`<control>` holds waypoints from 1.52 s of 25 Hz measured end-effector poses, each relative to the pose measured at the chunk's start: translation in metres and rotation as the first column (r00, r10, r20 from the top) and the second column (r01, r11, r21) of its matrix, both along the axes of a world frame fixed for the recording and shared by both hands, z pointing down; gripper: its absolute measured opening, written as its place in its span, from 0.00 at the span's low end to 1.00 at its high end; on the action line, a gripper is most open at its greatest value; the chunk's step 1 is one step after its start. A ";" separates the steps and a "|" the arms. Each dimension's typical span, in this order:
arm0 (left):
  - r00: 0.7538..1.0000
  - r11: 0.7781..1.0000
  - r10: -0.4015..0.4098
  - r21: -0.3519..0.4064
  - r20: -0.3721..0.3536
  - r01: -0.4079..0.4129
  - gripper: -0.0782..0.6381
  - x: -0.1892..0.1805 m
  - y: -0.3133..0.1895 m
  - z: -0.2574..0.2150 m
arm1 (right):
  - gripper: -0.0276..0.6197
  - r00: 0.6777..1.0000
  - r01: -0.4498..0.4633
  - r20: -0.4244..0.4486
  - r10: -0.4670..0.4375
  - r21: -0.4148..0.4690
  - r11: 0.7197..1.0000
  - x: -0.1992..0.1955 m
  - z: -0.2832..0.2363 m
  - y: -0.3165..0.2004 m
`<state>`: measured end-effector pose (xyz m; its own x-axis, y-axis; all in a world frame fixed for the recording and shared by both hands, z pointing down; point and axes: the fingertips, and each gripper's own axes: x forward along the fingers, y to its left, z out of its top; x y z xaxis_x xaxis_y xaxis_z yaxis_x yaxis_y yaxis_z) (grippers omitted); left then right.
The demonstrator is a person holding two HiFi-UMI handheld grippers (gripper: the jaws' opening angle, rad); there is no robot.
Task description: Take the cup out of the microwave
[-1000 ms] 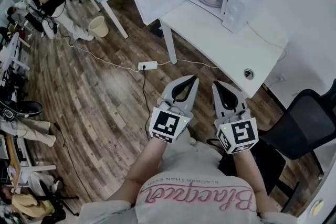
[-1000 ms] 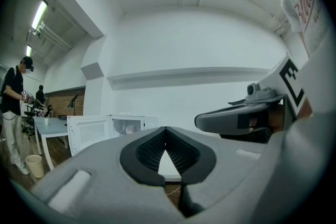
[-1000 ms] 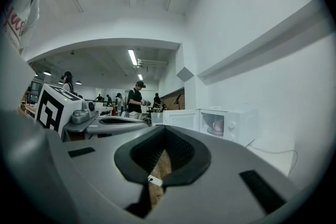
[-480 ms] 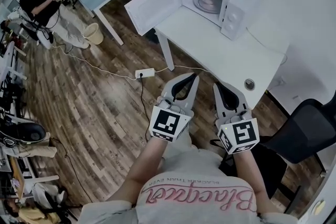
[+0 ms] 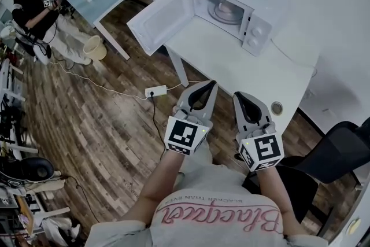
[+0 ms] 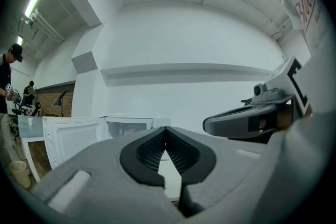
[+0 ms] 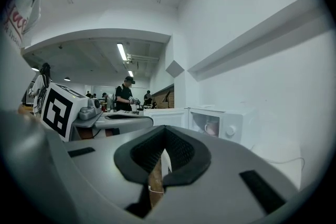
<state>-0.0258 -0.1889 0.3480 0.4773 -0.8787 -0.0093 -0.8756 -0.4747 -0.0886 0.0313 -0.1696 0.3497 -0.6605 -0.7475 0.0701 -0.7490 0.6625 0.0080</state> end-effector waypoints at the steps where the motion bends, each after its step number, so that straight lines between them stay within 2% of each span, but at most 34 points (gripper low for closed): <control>1: 1.000 1.000 0.007 0.002 0.002 -0.007 0.11 -0.001 -0.010 -0.002 | 0.06 1.000 -0.004 0.000 0.004 -0.001 1.000 -0.002 -0.001 -0.009; 10: 0.999 0.999 0.051 -0.008 0.005 -0.051 0.11 -0.027 -0.085 -0.001 | 0.06 0.999 -0.037 -0.019 0.037 -0.014 0.999 -0.029 0.002 -0.077; 19: 0.992 0.992 0.129 -0.010 0.007 -0.129 0.11 -0.044 -0.141 -0.004 | 0.06 0.994 -0.102 -0.026 0.102 -0.021 0.995 -0.052 0.004 -0.130; 29: 0.985 0.984 0.175 -0.029 -0.012 -0.175 0.11 -0.053 -0.180 0.003 | 0.06 0.985 -0.168 -0.043 0.166 -0.051 0.984 -0.058 0.013 -0.161; 38: 0.987 0.987 0.159 -0.032 -0.022 -0.160 0.11 -0.059 -0.199 0.007 | 0.06 0.984 -0.175 -0.041 0.172 -0.059 0.983 -0.057 0.018 -0.178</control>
